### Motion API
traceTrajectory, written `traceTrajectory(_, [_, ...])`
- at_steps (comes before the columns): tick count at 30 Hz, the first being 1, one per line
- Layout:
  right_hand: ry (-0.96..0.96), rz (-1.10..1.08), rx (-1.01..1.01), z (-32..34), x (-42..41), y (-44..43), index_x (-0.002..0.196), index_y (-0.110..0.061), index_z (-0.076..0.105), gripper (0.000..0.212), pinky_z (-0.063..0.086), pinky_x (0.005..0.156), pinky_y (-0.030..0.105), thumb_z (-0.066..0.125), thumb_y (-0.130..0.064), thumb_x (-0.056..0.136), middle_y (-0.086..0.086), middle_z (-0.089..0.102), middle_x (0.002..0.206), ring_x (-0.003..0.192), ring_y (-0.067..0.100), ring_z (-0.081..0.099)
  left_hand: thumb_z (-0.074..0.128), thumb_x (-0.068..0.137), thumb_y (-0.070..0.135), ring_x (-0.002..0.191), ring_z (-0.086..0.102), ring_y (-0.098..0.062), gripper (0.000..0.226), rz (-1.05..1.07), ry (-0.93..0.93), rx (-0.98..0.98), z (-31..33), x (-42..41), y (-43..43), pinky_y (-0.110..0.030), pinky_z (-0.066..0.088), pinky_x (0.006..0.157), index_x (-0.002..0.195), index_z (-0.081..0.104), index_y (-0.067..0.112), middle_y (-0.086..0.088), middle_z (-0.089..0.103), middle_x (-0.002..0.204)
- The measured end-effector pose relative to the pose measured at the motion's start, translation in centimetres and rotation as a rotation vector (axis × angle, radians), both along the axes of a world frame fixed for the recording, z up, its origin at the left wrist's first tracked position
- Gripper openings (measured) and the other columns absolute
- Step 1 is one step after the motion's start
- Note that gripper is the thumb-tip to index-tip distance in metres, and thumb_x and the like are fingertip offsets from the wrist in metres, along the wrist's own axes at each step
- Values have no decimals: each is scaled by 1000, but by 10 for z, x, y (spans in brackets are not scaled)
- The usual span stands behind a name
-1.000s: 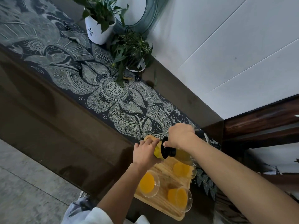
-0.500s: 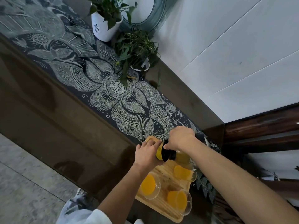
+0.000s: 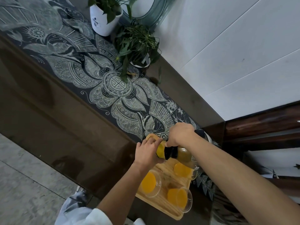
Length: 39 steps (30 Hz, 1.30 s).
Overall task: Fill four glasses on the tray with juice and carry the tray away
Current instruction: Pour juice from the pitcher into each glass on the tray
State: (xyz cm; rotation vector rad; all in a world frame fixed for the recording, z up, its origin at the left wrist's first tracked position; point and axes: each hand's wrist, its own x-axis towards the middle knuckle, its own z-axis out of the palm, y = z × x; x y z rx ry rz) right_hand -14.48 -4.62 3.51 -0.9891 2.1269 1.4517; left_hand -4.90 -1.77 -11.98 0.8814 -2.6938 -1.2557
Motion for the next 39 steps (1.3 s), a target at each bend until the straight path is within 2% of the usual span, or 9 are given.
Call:
traceTrajectory(13, [-7,5,3,5,-2,-7,114,-22,62,39,40,67,36,58,-48,87,-1,57,105,91,24,55,80,67,63,131,47,-26,99,-4,8,3,-1,1,-2,-44,36,101,151,33,40,7,48,147])
traceTrajectory(17, [-14,20,-31,12,-7,0,103,-22,57,36,44,69,36,60,-54,87,-1,54,100,90,24,54,79,67,64,129,49,-25,99,-11,0,-7,-2,0,-2,-44,37,100,151,33,41,8,49,145])
traceTrajectory(21, [-22,15,-64,18,-10,8,116,-21,61,42,43,68,36,59,-52,87,1,55,104,90,25,54,79,68,64,128,50,-25,98,-19,-10,-21,-1,-1,-1,-44,38,100,152,33,42,9,50,145])
traceTrajectory(25, [-65,10,-129,25,-18,22,109,-22,59,49,48,75,38,53,-66,89,0,55,104,96,26,57,78,69,64,127,51,-26,98,-23,-30,-41,5,0,1,-46,40,99,152,32,42,9,50,146])
traceTrajectory(28, [-74,-31,-194,32,-25,37,105,-18,57,59,49,73,37,52,-73,86,3,54,98,90,25,55,77,72,64,129,50,-28,98,-34,-58,-30,8,0,4,-47,40,102,154,28,41,7,47,150])
traceTrajectory(32, [-94,-73,-303,47,-40,65,102,-16,57,66,51,73,36,49,-80,83,3,62,103,91,23,60,77,71,65,139,39,-31,107,-45,-69,36,15,-1,6,-54,32,111,158,19,40,6,36,158])
traceTrajectory(35, [-91,-57,-383,56,-47,90,82,-13,59,71,48,62,32,46,-82,82,-1,63,83,75,18,61,72,73,71,145,27,-29,108,2,-19,117,17,2,3,-56,30,113,158,10,45,7,28,162])
traceTrajectory(37, [-93,-65,-478,62,-51,107,67,-15,56,70,46,55,29,45,-83,82,-2,60,70,63,15,58,56,76,81,144,30,-26,99,90,57,144,19,6,-3,-53,33,114,158,15,44,5,34,158])
traceTrajectory(39, [-109,-123,-583,65,-58,126,61,-15,53,73,43,51,27,44,-85,81,-4,57,62,57,13,56,52,85,76,141,38,-25,88,184,140,198,25,12,-13,-50,36,113,158,27,34,0,45,152])
